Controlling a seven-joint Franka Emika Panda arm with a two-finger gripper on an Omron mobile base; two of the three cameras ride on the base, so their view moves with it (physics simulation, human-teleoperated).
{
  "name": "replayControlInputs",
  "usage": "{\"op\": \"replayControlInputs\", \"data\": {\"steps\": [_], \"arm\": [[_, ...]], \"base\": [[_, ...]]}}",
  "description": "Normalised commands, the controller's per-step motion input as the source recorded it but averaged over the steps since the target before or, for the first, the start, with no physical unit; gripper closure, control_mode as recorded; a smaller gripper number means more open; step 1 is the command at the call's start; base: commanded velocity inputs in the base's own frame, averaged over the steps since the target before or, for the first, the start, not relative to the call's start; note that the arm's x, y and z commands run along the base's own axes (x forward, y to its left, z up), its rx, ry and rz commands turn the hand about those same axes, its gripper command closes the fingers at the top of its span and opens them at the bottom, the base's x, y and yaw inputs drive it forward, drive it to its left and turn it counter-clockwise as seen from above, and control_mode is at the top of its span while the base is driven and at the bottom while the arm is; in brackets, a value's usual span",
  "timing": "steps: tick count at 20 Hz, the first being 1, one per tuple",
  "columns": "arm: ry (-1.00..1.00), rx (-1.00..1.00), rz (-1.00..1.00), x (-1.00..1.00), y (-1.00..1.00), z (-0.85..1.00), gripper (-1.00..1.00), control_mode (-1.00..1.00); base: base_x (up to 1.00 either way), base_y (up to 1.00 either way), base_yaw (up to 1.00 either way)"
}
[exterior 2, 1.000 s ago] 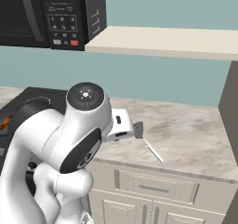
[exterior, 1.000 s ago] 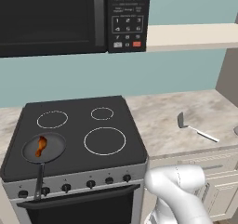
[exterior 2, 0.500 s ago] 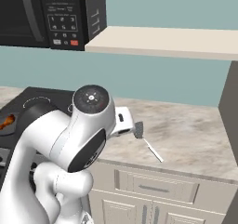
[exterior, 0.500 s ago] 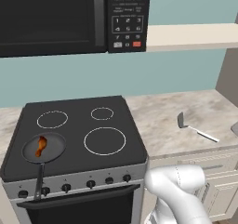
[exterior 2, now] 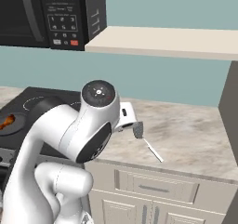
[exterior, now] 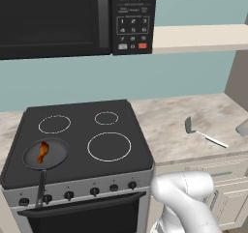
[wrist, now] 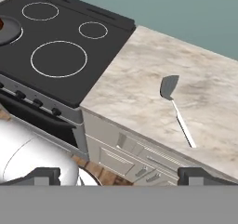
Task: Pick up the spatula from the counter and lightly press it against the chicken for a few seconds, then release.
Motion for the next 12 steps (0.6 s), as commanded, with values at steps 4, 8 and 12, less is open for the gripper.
{"op": "replayControlInputs", "data": {"steps": [4,8,12], "arm": [[0.0,0.0,0.01,0.16,-0.03,-0.11,-1.0,-1.0],[0.0,0.0,0.01,0.25,0.0,-0.05,-1.0,-1.0],[0.01,0.0,0.0,0.25,0.0,-0.03,-1.0,-1.0]], "base": [[0.0,0.0,0.0],[0.0,0.0,0.0],[0.0,0.0,0.0]]}}
